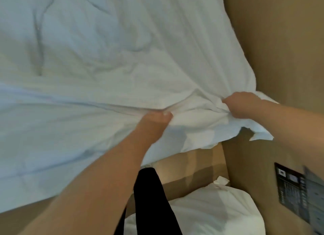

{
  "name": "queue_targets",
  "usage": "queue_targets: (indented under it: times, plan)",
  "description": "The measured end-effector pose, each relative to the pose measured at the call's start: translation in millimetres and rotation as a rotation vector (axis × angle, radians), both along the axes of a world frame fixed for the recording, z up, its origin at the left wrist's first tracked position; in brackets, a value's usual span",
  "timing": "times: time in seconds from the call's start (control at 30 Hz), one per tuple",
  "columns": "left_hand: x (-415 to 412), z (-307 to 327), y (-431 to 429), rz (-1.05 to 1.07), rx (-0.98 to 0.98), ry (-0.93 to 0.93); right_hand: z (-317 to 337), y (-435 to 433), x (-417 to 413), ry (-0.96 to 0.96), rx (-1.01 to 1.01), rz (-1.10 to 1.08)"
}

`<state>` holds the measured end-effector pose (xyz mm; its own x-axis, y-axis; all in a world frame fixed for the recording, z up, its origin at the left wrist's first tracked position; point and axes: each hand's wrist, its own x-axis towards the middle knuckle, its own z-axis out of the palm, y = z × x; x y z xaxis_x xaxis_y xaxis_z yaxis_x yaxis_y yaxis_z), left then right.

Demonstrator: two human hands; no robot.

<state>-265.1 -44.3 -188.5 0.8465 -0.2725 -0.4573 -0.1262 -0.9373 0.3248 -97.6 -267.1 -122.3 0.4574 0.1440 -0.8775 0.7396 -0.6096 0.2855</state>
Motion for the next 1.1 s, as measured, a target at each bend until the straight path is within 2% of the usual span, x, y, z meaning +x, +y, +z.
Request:
queue_targets:
  times: [0.07, 0.13, 0.27, 0.33, 0.4, 0.5, 0.57, 0.67, 0.77, 0.87, 0.93, 0.97, 1.1]
  plan:
    - [-10.5, 3.3, -27.5, 0.092, -0.140, 0.229, 13.4, -19.3, -7.9, 0.102, -0.072, -0.027]
    - [-14.8, 4.3, -33.7, 0.131, -0.137, 0.319, 6.3, -29.2, -17.1, 0.132, -0.088, -0.060]
    - [15.8, 18.4, -8.1, 0.411, -0.061, -0.019, -5.0, -43.5, -22.4, 0.106, -0.049, -0.180]
    - [30.5, 20.1, 5.3, 0.485, 0.051, 0.062, 2.1, -53.6, -24.2, 0.046, -0.060, -0.251]
    - [35.3, 22.4, 10.5, 0.403, 0.157, 0.215, 8.6, -60.7, -28.5, -0.054, -0.108, -0.286]
    - [33.4, 31.3, 15.8, 0.405, 0.130, 0.207, 22.1, -50.6, -30.1, -0.218, -0.115, -0.166]
    - [33.8, 44.3, 29.2, 0.514, 0.050, 0.133, 37.9, -35.0, -22.8, -0.308, -0.049, -0.140]
    - [46.4, 77.1, 67.2, 0.732, -0.042, 0.031, 68.1, 1.3, 4.0, -0.396, 0.066, -0.241]
    - [81.0, 125.0, 123.6, 0.943, -0.045, -0.161, 100.8, 61.7, 55.9, -0.521, 0.382, -0.367]
    - [131.9, 175.5, 188.0, 1.112, -0.049, -0.368, 136.8, 143.8, 123.3, -0.631, 0.755, -0.361]
    - [153.7, 188.7, 209.1, 1.020, -0.030, -0.296, 145.0, 188.8, 149.2, -0.550, 0.912, -0.327]
    - [157.1, 186.0, 208.5, 0.931, -0.005, -0.224, 141.6, 202.6, 151.0, -0.485, 0.913, -0.328]
    - [121.1, 130.3, 164.5, 0.651, 0.059, 0.045, 82.0, 190.7, 100.6, -0.277, 0.647, -0.317]
